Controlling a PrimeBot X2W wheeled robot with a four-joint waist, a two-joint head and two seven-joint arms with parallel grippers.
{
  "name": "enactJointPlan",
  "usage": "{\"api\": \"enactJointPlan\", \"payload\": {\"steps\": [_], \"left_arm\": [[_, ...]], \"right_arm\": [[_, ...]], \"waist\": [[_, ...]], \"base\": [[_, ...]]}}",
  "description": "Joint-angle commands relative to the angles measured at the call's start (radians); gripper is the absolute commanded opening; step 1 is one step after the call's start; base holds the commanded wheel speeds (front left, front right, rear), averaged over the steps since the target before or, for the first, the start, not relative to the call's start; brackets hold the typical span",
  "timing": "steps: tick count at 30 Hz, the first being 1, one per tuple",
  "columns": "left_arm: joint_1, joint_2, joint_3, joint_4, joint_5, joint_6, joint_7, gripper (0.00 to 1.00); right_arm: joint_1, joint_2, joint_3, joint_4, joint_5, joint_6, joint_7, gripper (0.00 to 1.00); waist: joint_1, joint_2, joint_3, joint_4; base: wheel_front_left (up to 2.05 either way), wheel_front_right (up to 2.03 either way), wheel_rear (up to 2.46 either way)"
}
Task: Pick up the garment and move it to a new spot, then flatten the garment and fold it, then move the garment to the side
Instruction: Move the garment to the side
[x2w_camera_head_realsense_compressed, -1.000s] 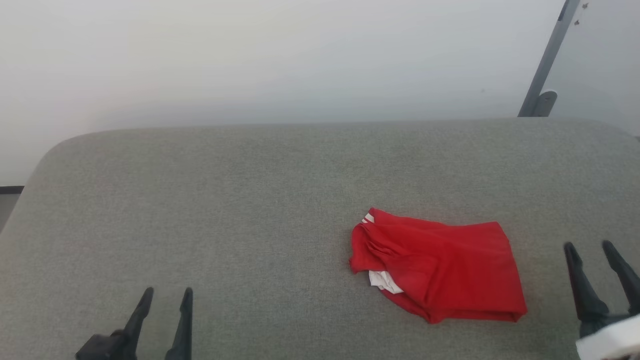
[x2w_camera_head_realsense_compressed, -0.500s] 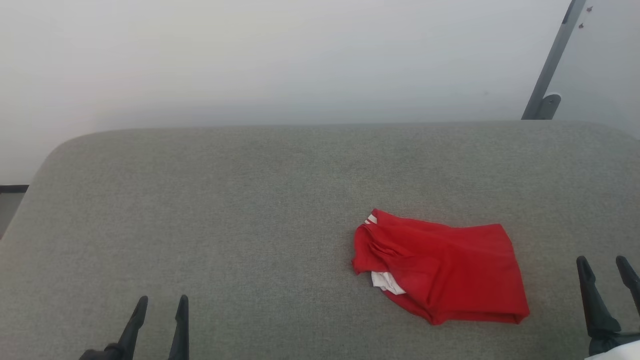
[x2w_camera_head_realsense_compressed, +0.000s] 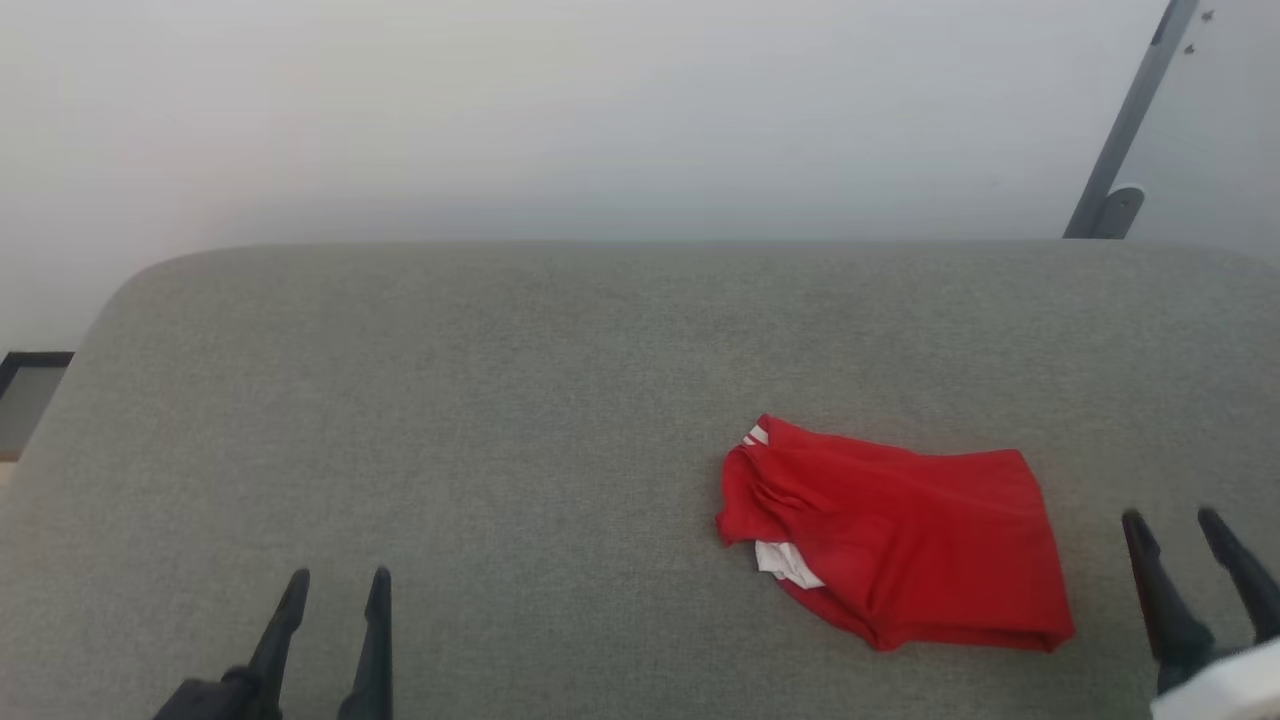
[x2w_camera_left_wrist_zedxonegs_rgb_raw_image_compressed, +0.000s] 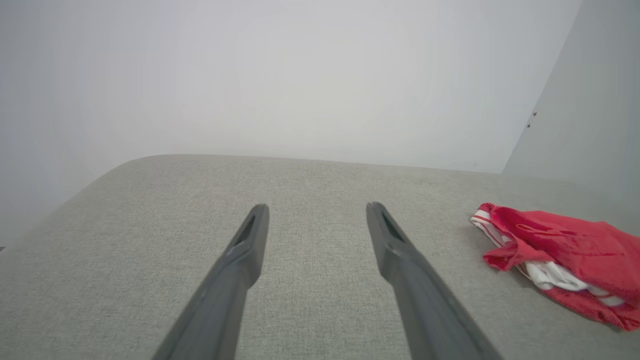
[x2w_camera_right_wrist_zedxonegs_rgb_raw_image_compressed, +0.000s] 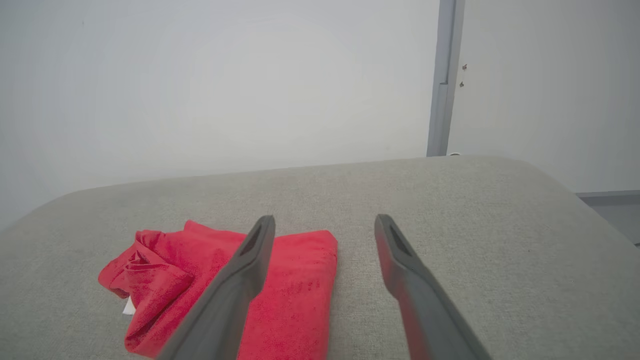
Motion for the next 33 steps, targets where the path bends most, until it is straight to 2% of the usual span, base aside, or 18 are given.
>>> {"api": "enactJointPlan", "payload": {"steps": [1,4,9,13,18,26,29,33], "left_arm": [[-0.023,-0.002,-0.004,-0.005,0.006,-0.001,-0.005,1.00],[-0.038,0.000,-0.018,-0.007,0.011,-0.001,-0.005,1.00],[-0.098,0.007,-0.055,-0.003,0.013,-0.001,-0.005,1.00],[-0.155,0.004,-0.069,-0.006,0.028,-0.001,-0.005,1.00],[-0.221,-0.002,-0.098,0.007,0.025,-0.001,-0.005,1.00],[-0.303,-0.005,-0.144,0.016,0.020,-0.001,-0.005,1.00],[-0.334,-0.003,-0.161,0.014,0.009,-0.001,-0.005,1.00],[-0.375,0.005,-0.176,0.021,0.002,-0.001,-0.005,1.00]], "right_arm": [[-0.041,-0.018,0.005,0.003,-0.004,0.000,0.032,1.00],[-0.078,-0.027,0.003,0.012,0.013,0.000,0.078,1.00],[-0.170,-0.099,0.001,0.056,0.011,0.000,0.210,1.00],[-0.249,-0.148,0.008,0.099,0.025,0.000,0.353,1.00],[-0.319,-0.195,0.088,0.127,0.066,0.000,0.558,1.00],[-0.337,-0.216,0.177,0.146,0.134,0.000,0.805,1.00],[-0.326,-0.216,0.204,0.135,0.155,0.000,0.863,1.00],[-0.335,-0.207,0.213,0.131,0.167,0.000,0.886,1.00]], "waist": [[0.0000,-0.0001,0.006,0.006],[0.0000,-0.0001,0.014,0.015],[0.0000,-0.0001,0.054,0.051],[0.0000,-0.0001,0.119,0.071],[0.0000,-0.0001,0.175,0.082],[0.0000,-0.0001,0.260,0.098],[0.0000,-0.0001,0.299,0.102],[0.0000,-0.0001,0.344,0.101]], "base": [[0.00,0.00,0.00],[0.00,0.00,0.00],[0.00,0.00,0.00],[0.00,0.00,0.00],[0.00,0.00,0.00],[0.00,0.00,0.00],[0.00,0.00,0.00],[0.00,0.00,0.00]]}}
